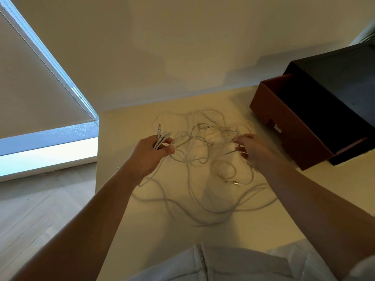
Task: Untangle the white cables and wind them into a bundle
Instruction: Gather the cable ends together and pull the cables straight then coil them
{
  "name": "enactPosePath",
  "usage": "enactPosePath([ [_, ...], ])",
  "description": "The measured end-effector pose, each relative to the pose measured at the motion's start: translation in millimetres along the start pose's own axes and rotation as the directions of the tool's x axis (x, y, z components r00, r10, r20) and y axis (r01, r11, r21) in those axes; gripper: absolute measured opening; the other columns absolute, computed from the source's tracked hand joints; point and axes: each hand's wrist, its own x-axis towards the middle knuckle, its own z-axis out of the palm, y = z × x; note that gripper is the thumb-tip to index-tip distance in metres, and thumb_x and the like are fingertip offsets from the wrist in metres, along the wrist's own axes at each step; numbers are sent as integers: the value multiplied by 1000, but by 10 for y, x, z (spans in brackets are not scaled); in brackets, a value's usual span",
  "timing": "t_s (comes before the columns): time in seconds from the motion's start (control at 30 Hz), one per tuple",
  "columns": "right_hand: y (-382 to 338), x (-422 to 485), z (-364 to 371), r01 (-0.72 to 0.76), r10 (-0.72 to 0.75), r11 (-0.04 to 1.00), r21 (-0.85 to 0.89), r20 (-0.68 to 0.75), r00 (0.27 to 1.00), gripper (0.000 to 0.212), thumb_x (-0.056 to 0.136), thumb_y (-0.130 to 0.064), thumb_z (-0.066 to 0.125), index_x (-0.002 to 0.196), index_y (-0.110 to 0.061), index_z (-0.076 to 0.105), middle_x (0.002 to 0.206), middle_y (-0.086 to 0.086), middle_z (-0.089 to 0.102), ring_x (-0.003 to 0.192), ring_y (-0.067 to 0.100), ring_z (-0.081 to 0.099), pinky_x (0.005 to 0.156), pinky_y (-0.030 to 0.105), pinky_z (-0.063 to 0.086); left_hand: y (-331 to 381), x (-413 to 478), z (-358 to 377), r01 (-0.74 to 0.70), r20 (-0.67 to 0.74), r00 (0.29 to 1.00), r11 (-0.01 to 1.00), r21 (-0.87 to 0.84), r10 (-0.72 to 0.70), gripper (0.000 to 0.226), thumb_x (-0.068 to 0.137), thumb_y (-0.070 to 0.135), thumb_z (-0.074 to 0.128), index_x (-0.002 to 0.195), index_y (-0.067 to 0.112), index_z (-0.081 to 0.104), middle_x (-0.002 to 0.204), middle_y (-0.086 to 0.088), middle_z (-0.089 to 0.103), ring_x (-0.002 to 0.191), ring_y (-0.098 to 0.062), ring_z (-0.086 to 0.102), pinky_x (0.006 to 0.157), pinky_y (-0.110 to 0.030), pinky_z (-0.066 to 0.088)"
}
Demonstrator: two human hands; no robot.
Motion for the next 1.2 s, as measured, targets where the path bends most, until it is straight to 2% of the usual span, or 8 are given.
enactPosePath([
  [0.2,0,27,29,0,1,997,82,-17,1000,34,81,1,68,100,-20,49,93,9,64,64,11,56,44,19,40,0,-26,-13,-10,28,1000,1000,2,10,21,88,12,68,109,10,67,86,-5,62,33,5,42,38,-4,30],
  [0.37,15,-3,-22,-35,30,987,156,36,999,44,80,16,60,105,-16,43,88,8,65,81,17,63,68,27,53,-6,-13,-39,-10,14,1000,1000,26,9,19,89,13,67,108,12,68,88,1,65,35,7,43,44,-6,28],
  [0.6,-6,4,-187,-158,159,897,412,32,987,15,96,-3,48,83,-9,51,77,9,53,63,14,52,39,16,46,-8,20,-38,7,-32,999,999,50,-5,14,90,13,65,104,13,69,46,20,50,34,3,40,47,-16,28],
  [0.77,-41,-56,-263,-62,74,899,433,-9,997,40,90,14,38,115,-17,40,82,12,54,67,17,55,45,19,45,0,53,-21,24,-30,999,999,27,-24,14,90,12,65,104,11,68,36,16,44,29,-3,33,35,-11,23],
  [0.93,-119,-137,-274,43,-6,866,498,-75,997,35,91,12,41,112,-15,44,87,12,52,73,20,58,51,24,55,3,75,-21,40,-27,999,999,-25,-41,12,89,11,65,101,12,68,38,18,47,30,-3,31,34,-10,23],
  [1.0,-175,-167,-261,112,-58,844,524,-119,991,30,91,11,40,102,-16,45,87,12,50,71,20,58,52,26,56,15,67,-25,21,-35,999,998,-51,-23,11,89,10,66,99,11,68,46,18,54,31,0,36,35,-8,25],
  [1.07,-266,-213,-259,184,-102,813,552,-177,979,32,89,12,39,93,-19,45,83,12,48,68,19,58,55,28,56,24,60,-29,3,-50,999,996,-90,-8,12,89,9,65,101,10,68,75,8,67,33,1,40,36,-5,26],
  [1.2,-549,-390,-267,350,-252,733,584,-245,936,34,91,10,39,104,-20,48,84,9,51,74,18,60,71,32,58,45,52,-25,7,-60,998,984,-179,-18,27,94,9,58,120,1,62,114,-8,65,38,11,46,46,2,37],
])
